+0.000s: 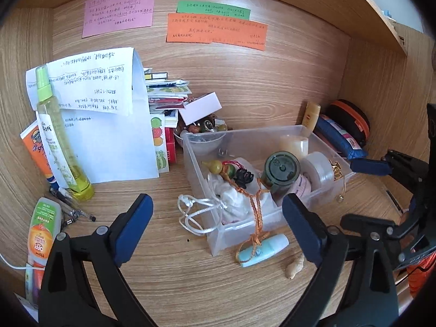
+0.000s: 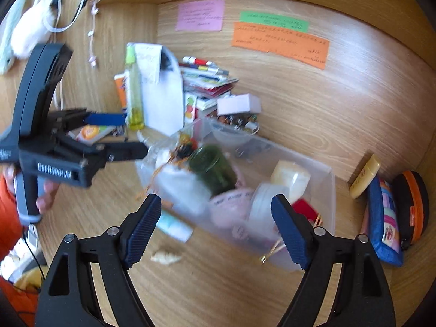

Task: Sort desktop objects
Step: 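Withdraw both grippers toward the blue lotion tube and seashell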

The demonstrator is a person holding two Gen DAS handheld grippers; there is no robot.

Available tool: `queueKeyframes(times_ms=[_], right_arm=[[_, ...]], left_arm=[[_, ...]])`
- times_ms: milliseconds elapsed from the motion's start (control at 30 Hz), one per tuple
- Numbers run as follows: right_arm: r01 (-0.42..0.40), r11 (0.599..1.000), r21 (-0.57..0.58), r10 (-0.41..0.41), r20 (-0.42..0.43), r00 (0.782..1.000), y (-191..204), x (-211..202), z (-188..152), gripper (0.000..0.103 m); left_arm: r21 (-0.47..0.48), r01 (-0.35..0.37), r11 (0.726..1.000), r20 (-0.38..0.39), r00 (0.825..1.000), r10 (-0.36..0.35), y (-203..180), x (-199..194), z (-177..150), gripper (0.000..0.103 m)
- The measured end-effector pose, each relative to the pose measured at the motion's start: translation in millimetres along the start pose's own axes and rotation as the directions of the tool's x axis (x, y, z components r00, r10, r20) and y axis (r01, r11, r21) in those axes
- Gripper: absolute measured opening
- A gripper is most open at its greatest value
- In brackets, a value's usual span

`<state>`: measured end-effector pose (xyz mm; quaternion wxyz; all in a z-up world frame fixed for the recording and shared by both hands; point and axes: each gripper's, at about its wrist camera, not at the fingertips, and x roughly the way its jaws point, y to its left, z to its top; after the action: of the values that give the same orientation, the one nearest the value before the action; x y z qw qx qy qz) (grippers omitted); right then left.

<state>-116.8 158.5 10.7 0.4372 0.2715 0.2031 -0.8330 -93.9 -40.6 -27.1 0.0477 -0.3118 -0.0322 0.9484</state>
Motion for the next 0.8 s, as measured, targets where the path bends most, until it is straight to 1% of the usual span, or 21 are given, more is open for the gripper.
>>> queueKeyframes(times_ms=[167, 300, 367, 500, 633, 667, 800], right_arm=[[-0.009, 1.0, -0.027, 0.008, -0.055, 0.998, 14.5, 10.7, -25.0, 0.081], [-0.03, 0.999, -0.019, 0.028, -0.123, 0.992, 18.5, 29.3, -38.5, 0.081], [-0.054, 0.998, -0.02, 0.05, -0.151, 0.987, 20.1, 37.5, -41.6, 0.08], [-0.069, 0.997, -0.016, 0.065, -0.183, 0.981, 22.9, 47.8, -44.5, 0.079], [-0.097, 0.995, 0.0, 0.095, -0.202, 0.975, 22.5, 53.1, -45.5, 0.078], [-0.096, 0.995, -0.002, 0.094, -0.204, 0.974, 23.1, 53.6, -45.5, 0.077], [-0.113, 0.994, -0.015, 0.107, -0.218, 0.97, 28.4, 57.8, -44.1, 0.068]], left_arm=[[0.01, -0.021, 1.0, -0.011, 1.0, 0.021, -2.3, -6.2, -11.3, 0.097], [0.029, -0.04, 0.999, -0.023, 0.999, 0.041, -4.4, -9.9, -22.6, 0.097], [0.037, -0.048, 0.998, -0.035, 0.998, 0.049, -5.6, -9.9, -29.0, 0.097], [0.055, -0.058, 0.997, -0.066, 0.996, 0.061, -6.9, -5.8, -41.8, 0.097], [0.044, -0.052, 0.998, -0.099, 0.994, 0.056, -5.8, 1.9, -49.2, 0.097], [0.037, -0.047, 0.998, -0.105, 0.993, 0.051, -4.8, 4.0, -50.3, 0.097], [0.021, -0.041, 0.999, -0.132, 0.99, 0.044, -1.4, 11.6, -52.9, 0.097]])
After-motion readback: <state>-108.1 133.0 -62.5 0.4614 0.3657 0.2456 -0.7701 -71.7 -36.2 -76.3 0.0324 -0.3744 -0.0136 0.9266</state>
